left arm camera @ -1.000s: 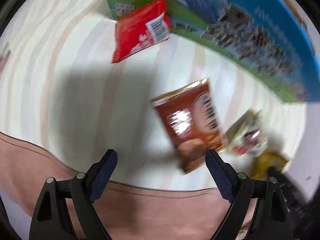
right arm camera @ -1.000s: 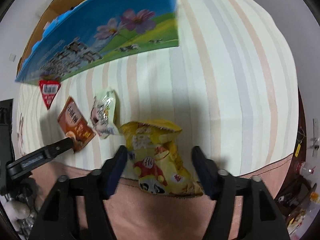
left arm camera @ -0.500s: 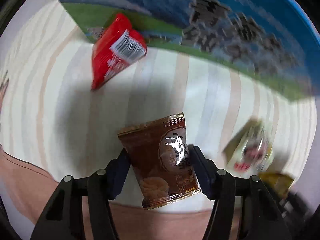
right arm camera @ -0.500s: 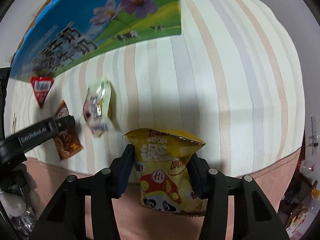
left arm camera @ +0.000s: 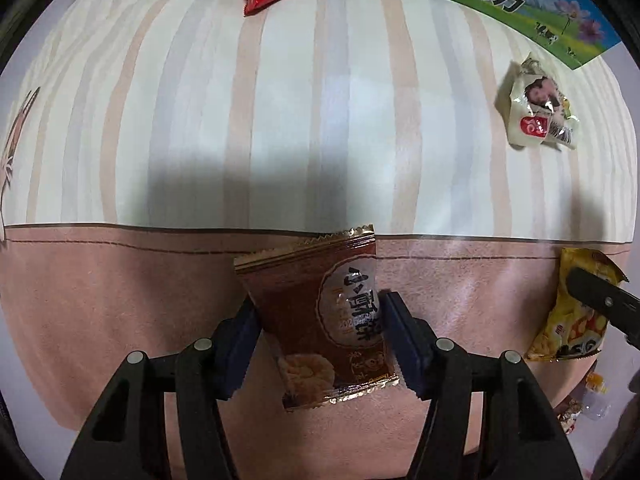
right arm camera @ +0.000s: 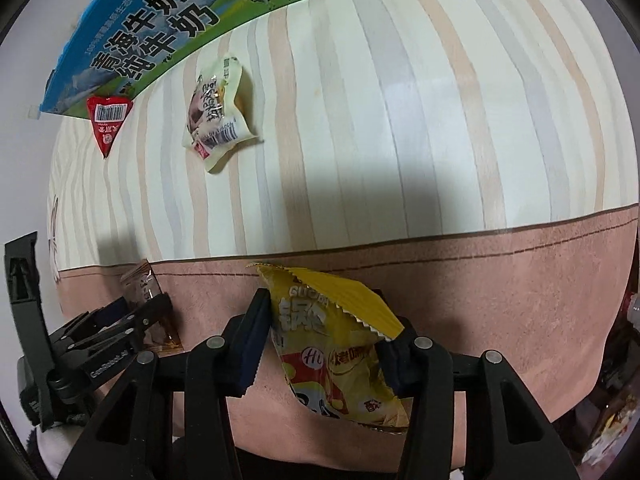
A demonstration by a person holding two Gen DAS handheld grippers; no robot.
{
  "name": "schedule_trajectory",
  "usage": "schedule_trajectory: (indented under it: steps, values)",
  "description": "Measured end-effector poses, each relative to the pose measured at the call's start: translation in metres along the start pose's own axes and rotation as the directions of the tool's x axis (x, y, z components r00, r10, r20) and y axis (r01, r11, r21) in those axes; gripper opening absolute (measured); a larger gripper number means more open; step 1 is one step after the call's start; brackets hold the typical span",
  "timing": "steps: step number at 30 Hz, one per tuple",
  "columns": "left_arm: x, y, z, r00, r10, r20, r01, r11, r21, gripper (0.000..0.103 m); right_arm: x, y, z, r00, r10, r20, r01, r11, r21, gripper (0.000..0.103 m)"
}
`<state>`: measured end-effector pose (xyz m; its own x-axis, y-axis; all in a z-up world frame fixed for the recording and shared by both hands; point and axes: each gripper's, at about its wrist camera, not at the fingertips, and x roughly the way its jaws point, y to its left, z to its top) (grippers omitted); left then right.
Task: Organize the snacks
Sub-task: 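Carry both packets into the box and open both tools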
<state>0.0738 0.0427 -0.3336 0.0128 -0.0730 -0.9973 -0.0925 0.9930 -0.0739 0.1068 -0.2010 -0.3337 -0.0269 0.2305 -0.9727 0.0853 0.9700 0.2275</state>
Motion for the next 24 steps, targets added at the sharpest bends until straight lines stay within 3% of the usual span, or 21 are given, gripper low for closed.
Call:
schedule_trajectory:
  steps: [2, 9, 14, 19, 24]
  values:
    - [0.006, -0.005, 0.013, 1.0, 0.004, -0.003, -0.004, 1.0, -0.001, 0.06, -0.003, 0.002, -0.004, 1.0, 0.009, -0.002, -0.009, 1.0, 0.006, 0.065]
    - [0.021, -0.013, 0.007, 1.0, 0.009, 0.004, -0.009, 1.0, -0.005, 0.06, 0.02, 0.023, -0.004, 0.999, -0.011, -0.037, 0.012, 1.0, 0.018, 0.066]
    - [0.014, -0.01, 0.006, 0.999, 0.025, 0.022, -0.026, 1.0, 0.013, 0.057, 0.022, 0.026, -0.008, 0.999, -0.05, 0.015, 0.05, 0.999, 0.019, 0.045]
    - [-0.007, -0.024, 0.007, 0.999, 0.017, 0.041, -0.019, 0.999, 0.047, 0.056, 0.005, 0.025, -0.009, 0.999, -0.01, 0.044, 0.009, 1.0, 0.007, 0.039]
    - [-0.049, -0.039, 0.022, 0.994, -0.051, 0.097, 0.043, 0.996, 0.077, 0.056, -0.035, 0.038, 0.01, 0.992, 0.079, 0.101, -0.077, 0.997, -0.018, 0.039]
